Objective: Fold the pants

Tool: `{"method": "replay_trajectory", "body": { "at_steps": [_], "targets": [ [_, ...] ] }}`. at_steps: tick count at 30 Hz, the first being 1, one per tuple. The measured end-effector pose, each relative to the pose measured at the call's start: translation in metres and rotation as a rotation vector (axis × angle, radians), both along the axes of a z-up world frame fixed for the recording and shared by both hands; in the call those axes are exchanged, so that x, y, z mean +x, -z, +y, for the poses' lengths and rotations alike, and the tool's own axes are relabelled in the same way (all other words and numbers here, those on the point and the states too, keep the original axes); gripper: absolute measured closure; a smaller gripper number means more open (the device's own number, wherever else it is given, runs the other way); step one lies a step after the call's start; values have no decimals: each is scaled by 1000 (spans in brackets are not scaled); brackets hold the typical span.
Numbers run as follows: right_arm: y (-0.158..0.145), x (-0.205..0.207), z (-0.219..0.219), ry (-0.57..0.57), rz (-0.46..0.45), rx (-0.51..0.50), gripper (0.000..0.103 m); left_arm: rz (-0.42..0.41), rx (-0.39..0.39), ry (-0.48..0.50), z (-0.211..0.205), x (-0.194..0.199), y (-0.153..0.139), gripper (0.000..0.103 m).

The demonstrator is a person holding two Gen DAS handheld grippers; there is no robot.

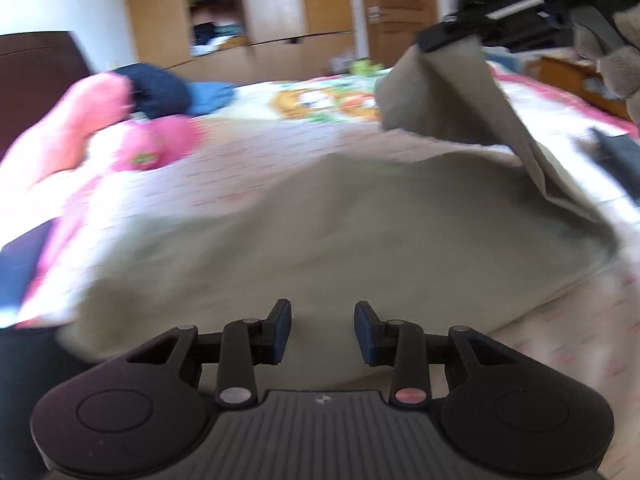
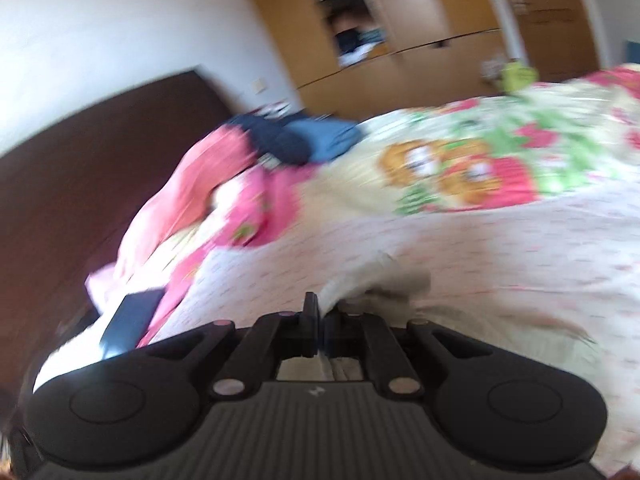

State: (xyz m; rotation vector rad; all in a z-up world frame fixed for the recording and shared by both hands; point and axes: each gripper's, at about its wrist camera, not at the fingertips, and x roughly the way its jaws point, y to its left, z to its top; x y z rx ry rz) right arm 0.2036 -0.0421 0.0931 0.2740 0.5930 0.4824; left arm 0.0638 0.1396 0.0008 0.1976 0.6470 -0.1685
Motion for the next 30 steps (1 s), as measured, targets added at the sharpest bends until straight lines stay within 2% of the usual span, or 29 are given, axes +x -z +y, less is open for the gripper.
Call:
{"method": "replay_trajectory", "body": {
  "at_steps": [3, 5, 7, 8, 13, 16, 19, 21, 23, 27, 30],
  "targets": [
    [11, 7, 73, -121, -11, -59, 99, 25, -25, -76, 37, -3, 6, 55],
    [20, 5, 111, -189, -6, -87, 99, 25, -110, -90, 55, -9, 7, 54],
    [30, -3, 143, -244, -8, -123, 99, 13, -153, -93, 62, -15, 7, 54],
    [33, -11, 157, -265, -29, -154, 99, 4, -153, -92, 63, -17, 8, 54],
    [42, -59, 206, -402, -266, -393, 99, -19, -158, -87, 64, -27, 11, 54],
    [57, -73, 226, -492, -320, -513, 97, -24, -191, -86, 70, -32, 10, 54],
    [64, -67, 228, -488, -280, -519, 93, -26, -207, -87, 73, -38, 9, 53],
    [64, -62, 226, -490, -239, -489, 82, -28, -220, -87, 75, -41, 8, 53],
    [60, -63, 218, -491, -223, -456, 80, -27, -229, -90, 77, -45, 7, 53],
    [46, -73, 184, -474, -203, -380, 69, -30, -238, -98, 78, -50, 3, 53],
    [39, -74, 138, -385, -144, -349, 69, -56, -230, -101, 75, -57, -6, 53]
  ]
}}
